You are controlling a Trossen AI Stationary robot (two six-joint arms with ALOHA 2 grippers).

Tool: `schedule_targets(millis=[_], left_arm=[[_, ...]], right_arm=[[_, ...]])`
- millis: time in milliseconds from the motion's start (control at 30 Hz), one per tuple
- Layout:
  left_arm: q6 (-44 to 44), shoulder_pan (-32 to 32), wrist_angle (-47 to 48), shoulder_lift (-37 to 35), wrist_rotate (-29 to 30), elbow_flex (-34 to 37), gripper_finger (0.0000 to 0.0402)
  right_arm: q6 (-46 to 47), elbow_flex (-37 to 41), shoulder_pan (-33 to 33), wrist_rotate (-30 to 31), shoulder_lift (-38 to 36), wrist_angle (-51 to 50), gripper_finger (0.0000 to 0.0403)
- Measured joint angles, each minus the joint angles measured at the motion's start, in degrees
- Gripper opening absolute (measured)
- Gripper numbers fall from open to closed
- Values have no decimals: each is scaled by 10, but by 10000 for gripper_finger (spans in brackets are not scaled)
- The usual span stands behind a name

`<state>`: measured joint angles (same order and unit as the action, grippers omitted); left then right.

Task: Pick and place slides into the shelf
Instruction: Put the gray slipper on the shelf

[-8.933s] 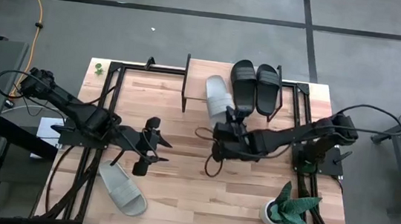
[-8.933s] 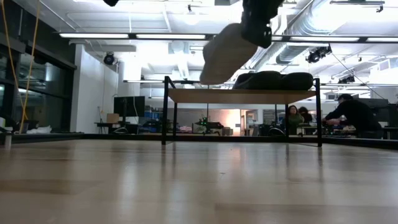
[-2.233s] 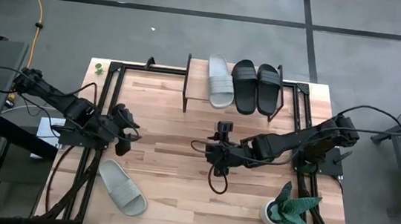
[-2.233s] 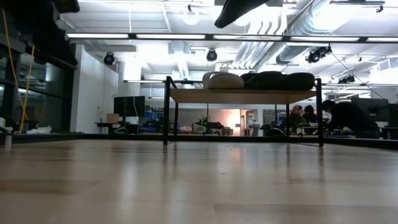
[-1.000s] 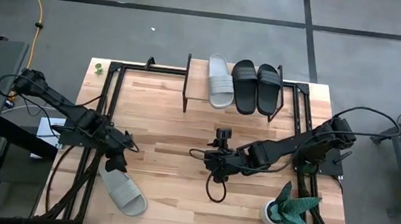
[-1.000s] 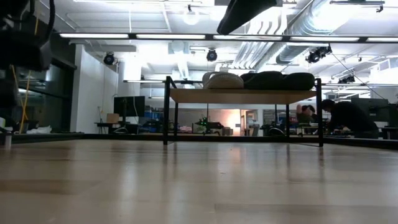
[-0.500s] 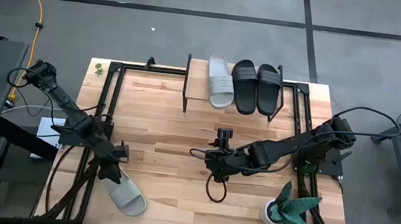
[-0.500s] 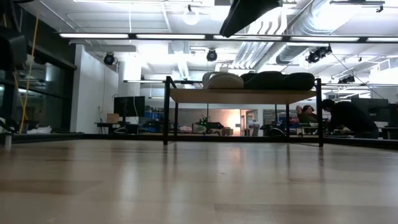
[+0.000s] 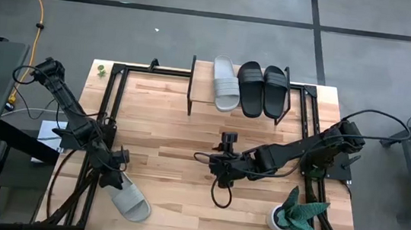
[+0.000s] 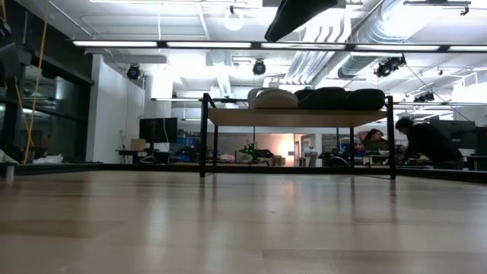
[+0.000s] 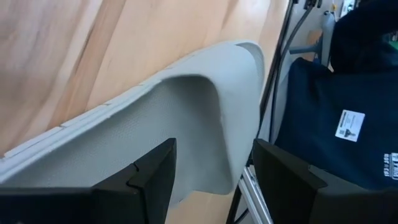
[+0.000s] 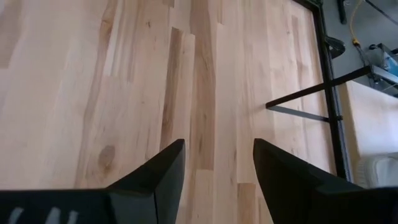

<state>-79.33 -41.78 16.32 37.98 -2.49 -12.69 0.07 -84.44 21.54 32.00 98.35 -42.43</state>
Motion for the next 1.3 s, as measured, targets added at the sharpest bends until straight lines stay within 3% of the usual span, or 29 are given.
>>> schedule_targets(millis=[733,1167,1300], left_arm=[[18,0,-182,160,-10,0,200],[30,0,-238,196,-16,0,200],[30,0,-242,202,-16,0,184]], right_arm=[[1,0,9,-4,0,9,181],[0,0,15,7,0,15,181],[0,0,15,8,0,16,181]])
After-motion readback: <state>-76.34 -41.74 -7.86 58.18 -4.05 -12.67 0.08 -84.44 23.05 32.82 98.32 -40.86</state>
